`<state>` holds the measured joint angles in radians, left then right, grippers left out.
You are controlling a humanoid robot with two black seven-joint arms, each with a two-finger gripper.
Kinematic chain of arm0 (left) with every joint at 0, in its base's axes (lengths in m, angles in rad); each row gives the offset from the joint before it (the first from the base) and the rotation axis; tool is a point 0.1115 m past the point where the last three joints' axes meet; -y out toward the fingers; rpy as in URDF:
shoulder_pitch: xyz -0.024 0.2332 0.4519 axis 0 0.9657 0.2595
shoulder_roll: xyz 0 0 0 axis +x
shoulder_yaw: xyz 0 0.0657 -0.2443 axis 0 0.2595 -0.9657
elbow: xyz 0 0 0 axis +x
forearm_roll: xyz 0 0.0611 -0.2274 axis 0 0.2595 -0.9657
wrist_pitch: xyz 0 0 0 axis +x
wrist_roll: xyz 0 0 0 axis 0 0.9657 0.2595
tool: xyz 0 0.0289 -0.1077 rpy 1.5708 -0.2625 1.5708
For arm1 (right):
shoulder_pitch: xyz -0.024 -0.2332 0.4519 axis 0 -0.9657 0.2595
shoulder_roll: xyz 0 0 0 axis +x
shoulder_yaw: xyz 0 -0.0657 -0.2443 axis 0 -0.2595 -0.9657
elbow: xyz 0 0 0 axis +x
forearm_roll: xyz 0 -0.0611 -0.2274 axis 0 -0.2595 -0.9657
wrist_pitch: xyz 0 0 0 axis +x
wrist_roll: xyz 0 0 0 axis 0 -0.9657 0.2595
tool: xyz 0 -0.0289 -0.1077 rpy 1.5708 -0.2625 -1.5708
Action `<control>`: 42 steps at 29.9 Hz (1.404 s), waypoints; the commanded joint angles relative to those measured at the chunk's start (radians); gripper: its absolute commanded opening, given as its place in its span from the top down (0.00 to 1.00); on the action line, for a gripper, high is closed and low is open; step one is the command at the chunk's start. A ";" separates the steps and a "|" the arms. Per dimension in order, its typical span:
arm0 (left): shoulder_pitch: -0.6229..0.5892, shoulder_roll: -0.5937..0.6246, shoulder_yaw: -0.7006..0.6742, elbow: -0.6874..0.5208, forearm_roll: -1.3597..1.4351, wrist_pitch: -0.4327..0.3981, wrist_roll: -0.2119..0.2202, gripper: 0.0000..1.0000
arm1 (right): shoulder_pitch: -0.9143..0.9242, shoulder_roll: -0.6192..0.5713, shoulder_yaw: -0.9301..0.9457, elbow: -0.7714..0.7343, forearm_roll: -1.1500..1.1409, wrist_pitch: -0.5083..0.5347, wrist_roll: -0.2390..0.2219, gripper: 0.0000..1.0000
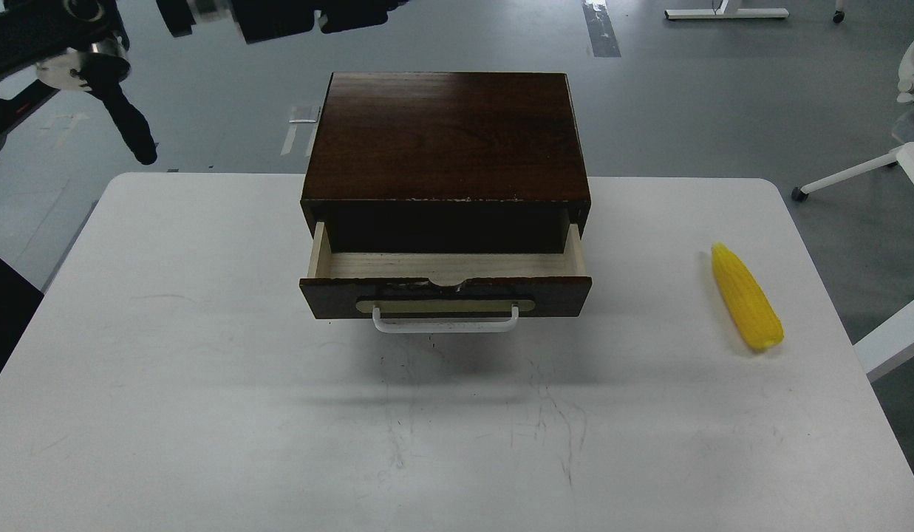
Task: Put corn in drawer with both arms
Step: 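Withdraw the left gripper and bring the right gripper toward the corn, then grasp the yellow corn cob with the right gripper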
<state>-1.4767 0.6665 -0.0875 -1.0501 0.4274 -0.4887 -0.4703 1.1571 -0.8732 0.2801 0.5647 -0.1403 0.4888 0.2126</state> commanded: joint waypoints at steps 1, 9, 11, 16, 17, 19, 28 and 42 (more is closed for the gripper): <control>0.074 -0.001 -0.003 0.125 -0.276 0.000 0.004 0.02 | 0.072 -0.006 -0.045 0.053 -0.314 0.000 0.001 0.00; 0.294 -0.001 -0.202 0.183 -0.587 0.000 0.006 0.02 | 0.063 -0.001 -0.079 0.242 -0.801 0.000 0.001 0.00; 0.361 0.001 -0.270 0.182 -0.595 0.000 0.006 0.02 | 0.052 0.000 -0.113 0.277 -0.898 0.000 0.001 0.00; 0.449 0.007 -0.339 0.179 -0.595 0.000 0.006 0.02 | 0.003 0.005 -0.266 0.337 -0.992 0.000 0.001 0.00; 0.455 0.008 -0.339 0.177 -0.595 0.000 0.007 0.02 | -0.002 0.006 -0.285 0.334 -0.992 0.000 0.001 0.00; 0.466 0.019 -0.337 0.173 -0.587 0.000 0.007 0.02 | -0.010 0.026 -0.335 0.316 -0.993 0.000 0.001 0.00; 0.478 0.022 -0.337 0.170 -0.585 0.000 0.007 0.02 | -0.115 0.141 -0.444 0.187 -0.993 -0.006 0.074 0.01; 0.487 0.008 -0.331 0.177 -0.582 0.000 0.007 0.02 | -0.148 0.250 -0.556 0.043 -0.992 -0.098 0.146 0.36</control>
<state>-0.9933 0.6745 -0.4192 -0.8736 -0.1549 -0.4887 -0.4623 1.0099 -0.6312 -0.2732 0.6130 -1.1334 0.3942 0.3462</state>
